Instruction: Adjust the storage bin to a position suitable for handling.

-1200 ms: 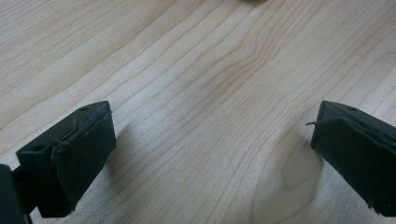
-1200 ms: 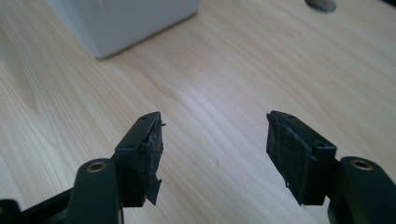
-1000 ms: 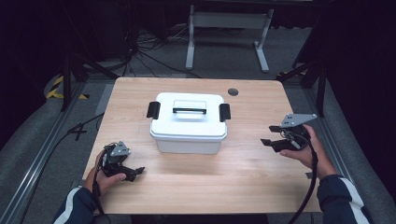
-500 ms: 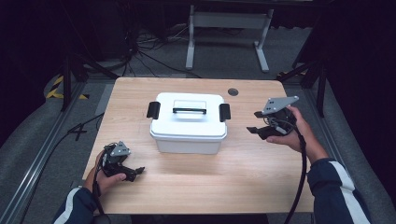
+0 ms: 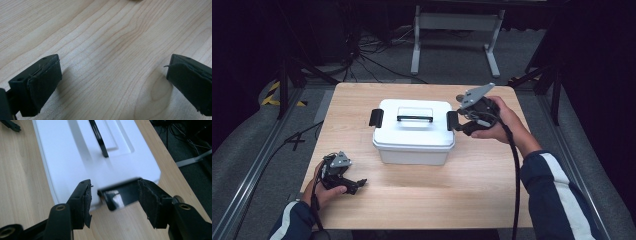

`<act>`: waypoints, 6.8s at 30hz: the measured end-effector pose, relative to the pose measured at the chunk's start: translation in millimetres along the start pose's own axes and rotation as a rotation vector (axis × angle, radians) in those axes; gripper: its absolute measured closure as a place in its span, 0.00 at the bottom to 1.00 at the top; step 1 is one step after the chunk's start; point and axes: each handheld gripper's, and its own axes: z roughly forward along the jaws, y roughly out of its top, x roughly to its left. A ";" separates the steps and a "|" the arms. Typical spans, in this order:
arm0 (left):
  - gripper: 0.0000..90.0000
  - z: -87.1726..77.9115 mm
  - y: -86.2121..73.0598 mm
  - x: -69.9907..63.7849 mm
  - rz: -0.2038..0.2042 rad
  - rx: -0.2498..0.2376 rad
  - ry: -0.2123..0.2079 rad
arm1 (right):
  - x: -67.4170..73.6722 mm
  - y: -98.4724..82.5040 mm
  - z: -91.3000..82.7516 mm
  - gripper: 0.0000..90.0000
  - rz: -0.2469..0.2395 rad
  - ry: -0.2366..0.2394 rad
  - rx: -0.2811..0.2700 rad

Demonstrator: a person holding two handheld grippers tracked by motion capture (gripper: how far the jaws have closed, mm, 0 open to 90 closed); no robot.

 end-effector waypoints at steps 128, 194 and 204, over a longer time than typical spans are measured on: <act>0.00 -1.3 -0.8 -0.2 0.001 0.008 -0.004 | -22.6 2.0 -55.2 0.95 -0.148 -0.125 0.025; 0.00 -1.6 -0.9 -0.2 0.000 0.012 -0.006 | -45.3 -142.7 -22.8 0.94 0.093 -0.121 0.138; 0.00 -1.5 -0.9 -0.3 -0.001 0.012 -0.006 | -45.9 -154.4 1.6 0.94 0.120 -0.101 0.157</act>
